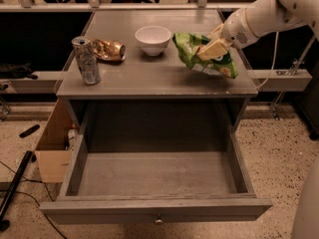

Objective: Pick green rice chip bag from top drawer and place on counter

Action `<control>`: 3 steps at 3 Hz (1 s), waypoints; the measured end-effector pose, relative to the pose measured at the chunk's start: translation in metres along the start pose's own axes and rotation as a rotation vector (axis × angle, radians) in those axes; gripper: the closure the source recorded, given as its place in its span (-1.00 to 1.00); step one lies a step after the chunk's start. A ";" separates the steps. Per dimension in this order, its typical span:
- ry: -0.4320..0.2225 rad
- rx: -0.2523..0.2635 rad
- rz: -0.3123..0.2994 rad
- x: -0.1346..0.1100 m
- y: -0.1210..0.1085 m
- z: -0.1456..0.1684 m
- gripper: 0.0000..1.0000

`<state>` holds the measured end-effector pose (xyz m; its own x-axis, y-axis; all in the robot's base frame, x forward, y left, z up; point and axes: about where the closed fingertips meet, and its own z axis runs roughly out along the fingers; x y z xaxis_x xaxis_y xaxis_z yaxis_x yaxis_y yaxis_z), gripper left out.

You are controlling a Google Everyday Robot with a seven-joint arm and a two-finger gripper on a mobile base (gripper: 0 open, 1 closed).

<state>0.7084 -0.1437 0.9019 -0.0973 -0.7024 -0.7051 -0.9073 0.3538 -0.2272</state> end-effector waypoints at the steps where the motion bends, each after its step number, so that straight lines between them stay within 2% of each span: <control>1: 0.000 0.000 0.000 0.000 0.000 0.000 -0.60; 2: 0.000 0.000 0.000 0.000 0.000 0.000 -1.00; 3: 0.000 0.000 0.000 0.000 0.000 0.000 -1.00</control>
Offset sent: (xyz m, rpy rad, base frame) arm 0.0000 0.0000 0.0000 0.0000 0.0000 0.0000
